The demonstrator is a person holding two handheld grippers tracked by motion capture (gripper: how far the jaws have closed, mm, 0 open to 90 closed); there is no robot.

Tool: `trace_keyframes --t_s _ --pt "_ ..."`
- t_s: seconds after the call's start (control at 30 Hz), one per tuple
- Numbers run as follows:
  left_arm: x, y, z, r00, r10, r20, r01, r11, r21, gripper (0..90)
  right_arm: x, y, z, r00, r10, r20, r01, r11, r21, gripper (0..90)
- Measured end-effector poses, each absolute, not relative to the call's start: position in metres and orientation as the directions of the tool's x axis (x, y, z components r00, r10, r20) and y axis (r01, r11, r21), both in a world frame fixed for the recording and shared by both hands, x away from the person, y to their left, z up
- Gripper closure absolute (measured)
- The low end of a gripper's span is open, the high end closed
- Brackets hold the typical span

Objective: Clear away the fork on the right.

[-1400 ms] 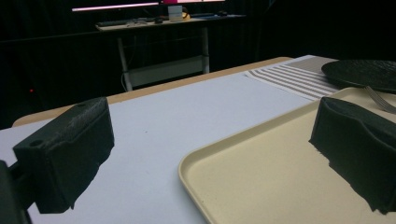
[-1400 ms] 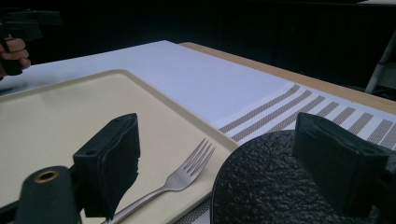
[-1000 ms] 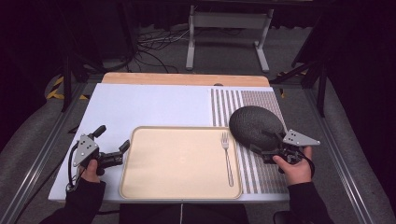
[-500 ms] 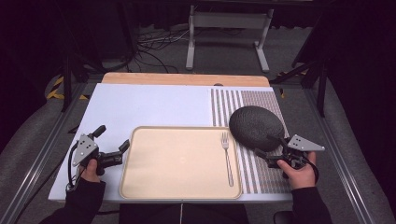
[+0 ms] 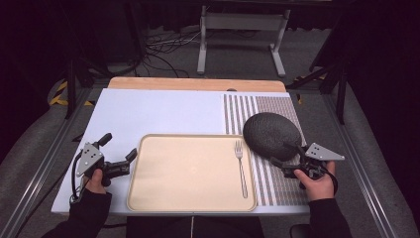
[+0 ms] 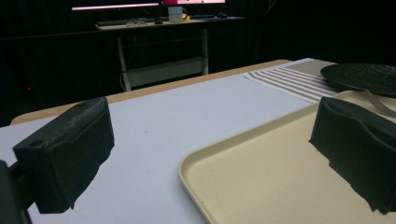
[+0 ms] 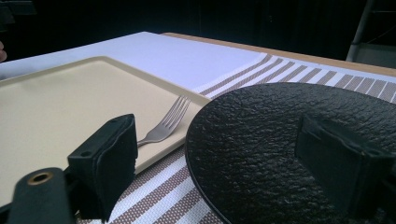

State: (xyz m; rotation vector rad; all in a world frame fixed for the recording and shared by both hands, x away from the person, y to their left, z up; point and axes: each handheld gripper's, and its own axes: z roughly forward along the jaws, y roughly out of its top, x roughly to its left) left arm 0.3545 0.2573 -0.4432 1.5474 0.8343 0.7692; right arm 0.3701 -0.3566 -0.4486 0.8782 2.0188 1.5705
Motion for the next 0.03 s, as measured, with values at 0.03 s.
trace_keyframes --t_s 0.03 --pt "0.3545 0.2573 -0.4432 0.531 0.847 0.025 0.093 -0.088 0.992 0.2 0.3701 -0.3567 -0.4485 -0.705 0.708 0.042 0.214 0.156 0.964 14.2"
